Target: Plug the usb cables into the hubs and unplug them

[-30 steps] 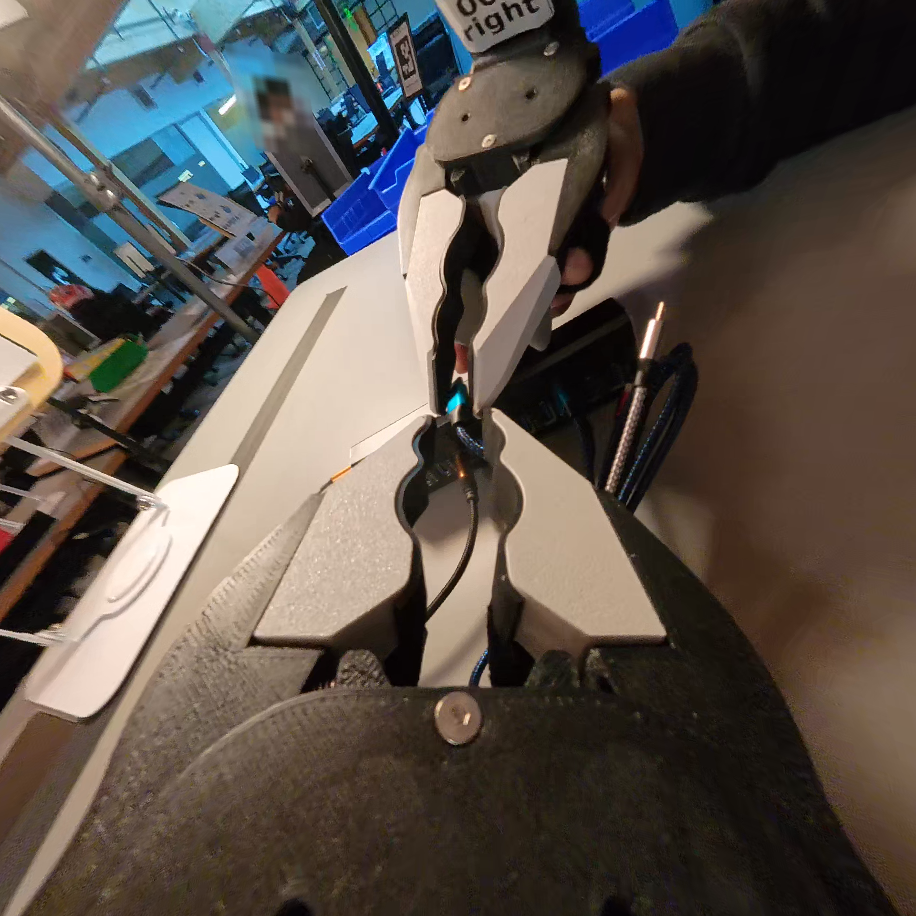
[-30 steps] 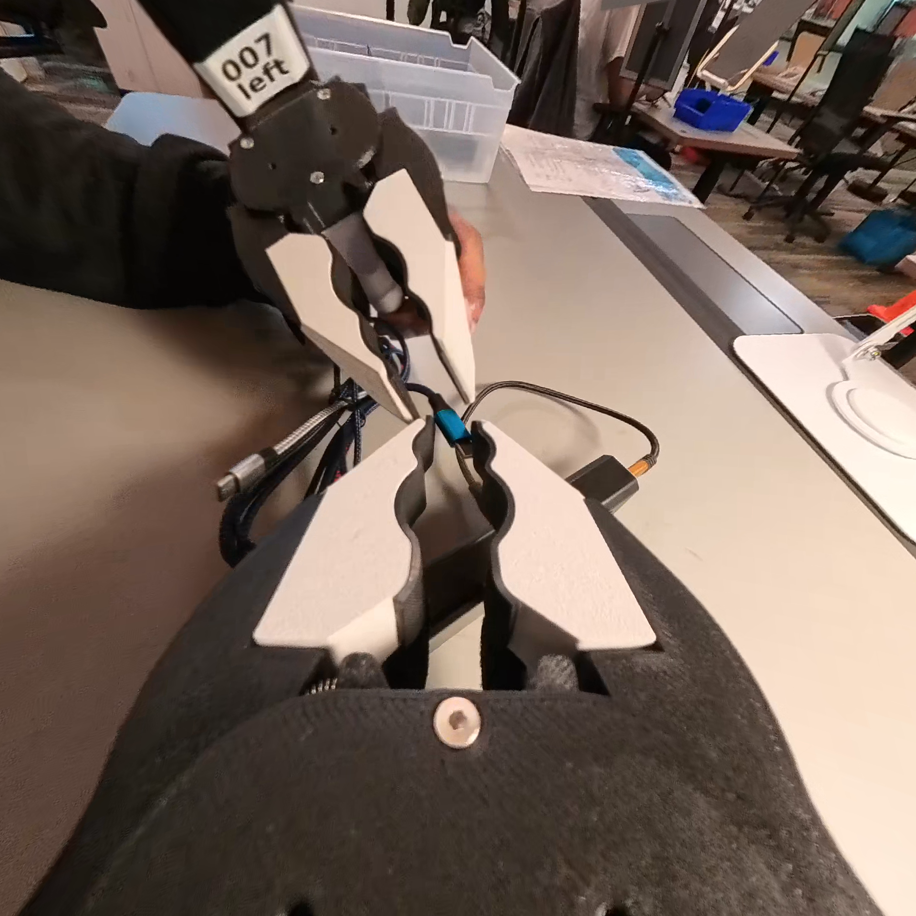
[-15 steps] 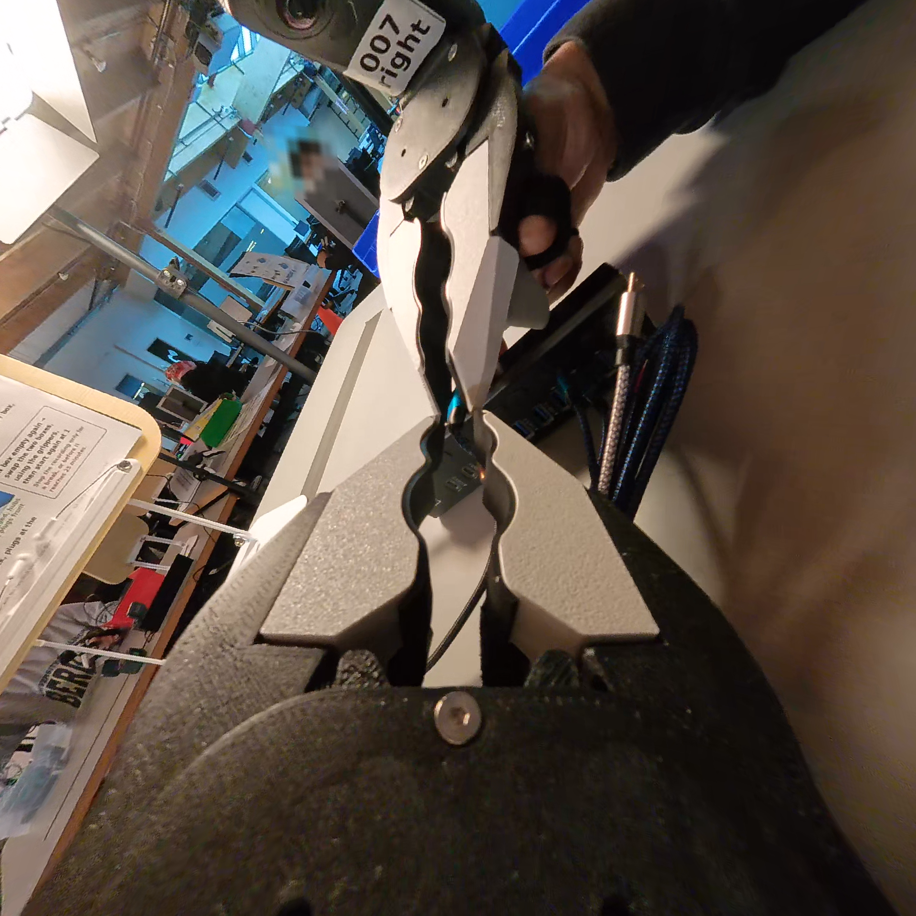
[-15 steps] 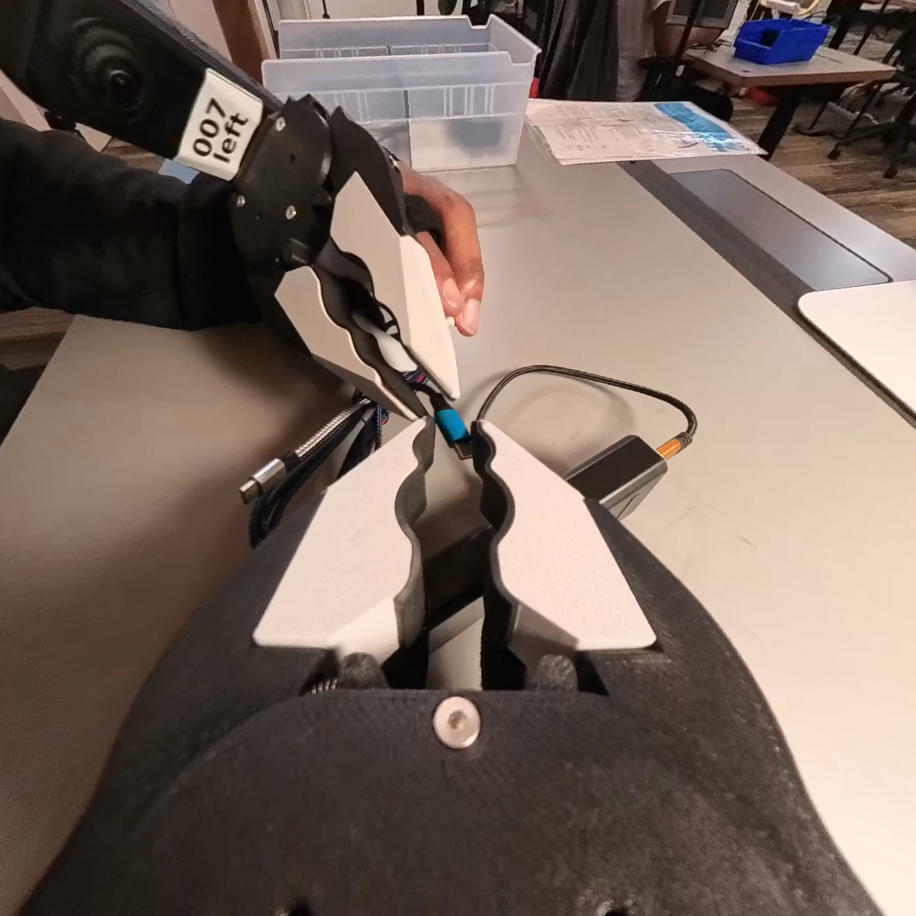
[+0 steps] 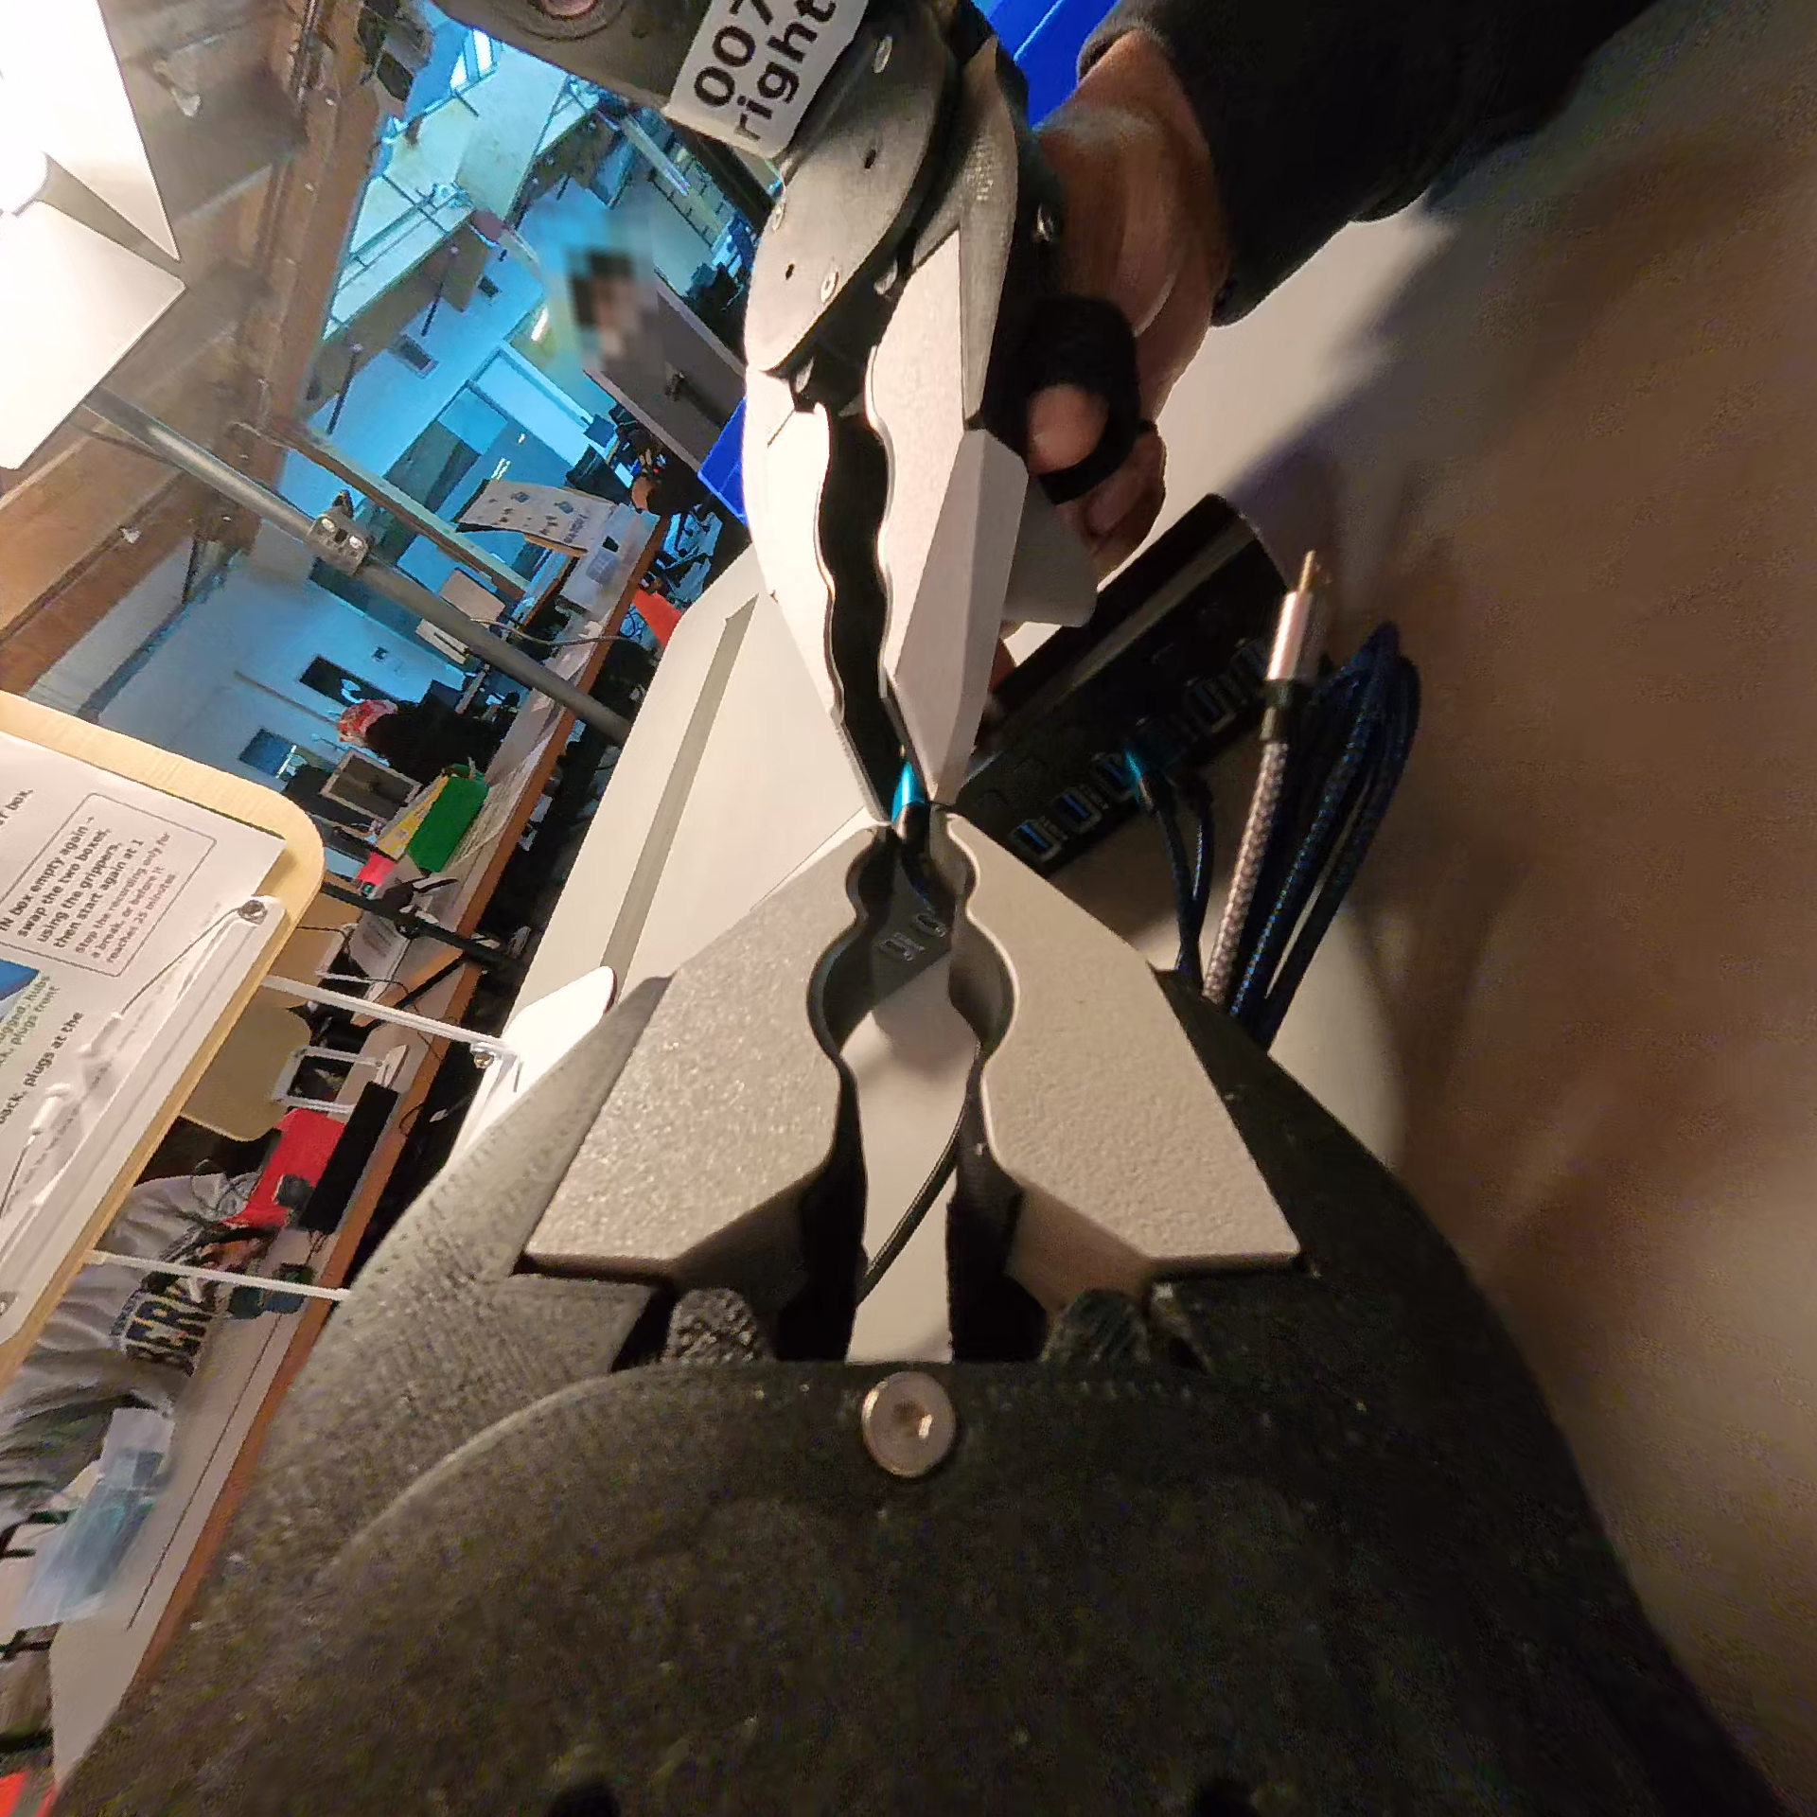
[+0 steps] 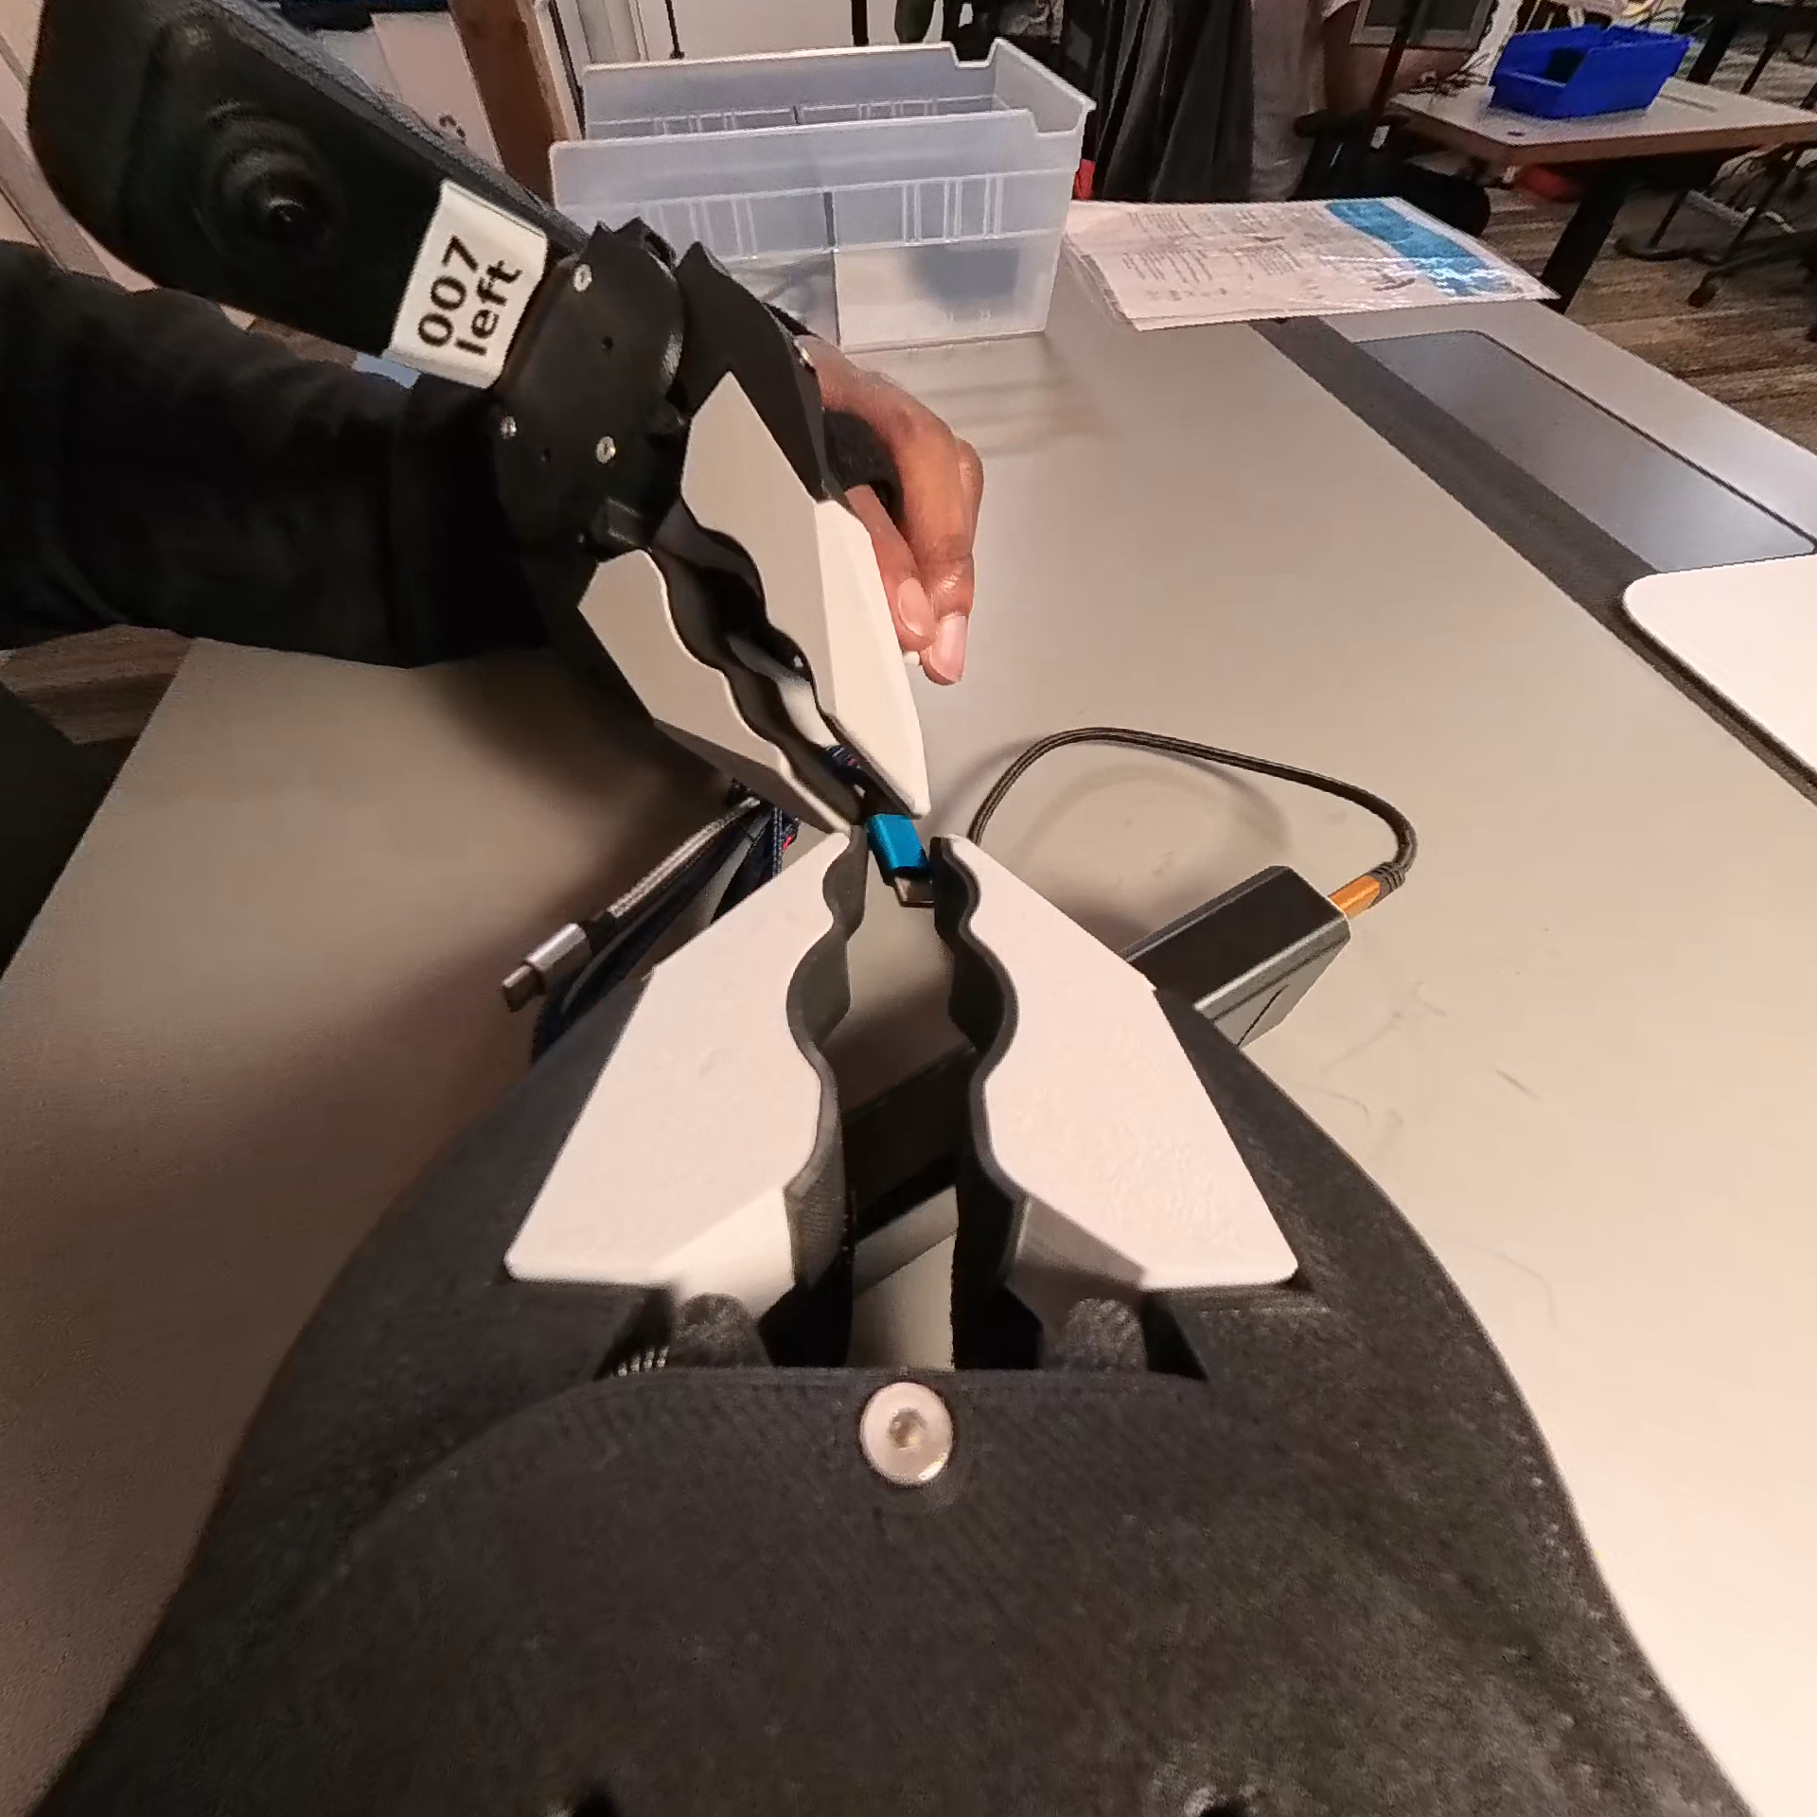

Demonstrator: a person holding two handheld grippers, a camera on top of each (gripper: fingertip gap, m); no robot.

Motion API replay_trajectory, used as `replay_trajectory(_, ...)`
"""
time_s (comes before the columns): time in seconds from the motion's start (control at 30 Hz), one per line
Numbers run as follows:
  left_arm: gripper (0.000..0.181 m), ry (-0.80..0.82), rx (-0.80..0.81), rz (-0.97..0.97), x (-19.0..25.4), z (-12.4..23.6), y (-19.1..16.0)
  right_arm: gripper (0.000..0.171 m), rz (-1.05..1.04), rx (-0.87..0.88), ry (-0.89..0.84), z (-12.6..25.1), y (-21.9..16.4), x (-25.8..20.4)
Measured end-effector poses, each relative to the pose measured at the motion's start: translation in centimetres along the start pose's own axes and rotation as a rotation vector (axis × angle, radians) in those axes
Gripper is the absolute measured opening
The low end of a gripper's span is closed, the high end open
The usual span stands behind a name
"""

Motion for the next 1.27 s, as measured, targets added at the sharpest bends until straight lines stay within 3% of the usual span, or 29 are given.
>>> replay_trajectory(0.1,0.009,0.009,-0.017,0.036,-0.2,-0.1,0.1,0.013,0.037,0.017,-0.015,0.1,0.1,0.0)
replay_trajectory(0.4,0.009,-0.03,-0.059,0.454,-1.2,0.1,-0.7,0.015,0.26,0.046,-0.057,0.1,0.4,-0.5)
replay_trajectory(0.7,0.009,-0.07,-0.056,0.644,-1.5,0.3,-0.8,0.013,0.418,-0.016,-0.084,0.0,0.3,-0.5)
replay_trajectory(1.03,0.01,-0.113,-0.008,0.718,-1.5,0.6,-1.0,0.008,0.349,0.003,-0.037,-0.1,0.3,-0.7)
replay_trajectory(1.17,0.01,-0.07,-0.061,0.747,-2.0,0.4,-1.5,0.01,0.309,-0.032,-0.109,-0.2,0.3,0.1)
replay_trajectory(1.27,0.01,-0.011,-0.162,0.789,-2.5,0.4,-2.4,0.031,0.215,-0.148,-0.208,0.0,0.2,1.2)
Point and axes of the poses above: each gripper's, where its closed fingertips meet, z back along the fingers, y out of its top, x = y × z across the jaws, the point moved 7 cm from there along z, back along the fingers, and after that the axes turned 14 degrees about x, right-handed, at the moved point
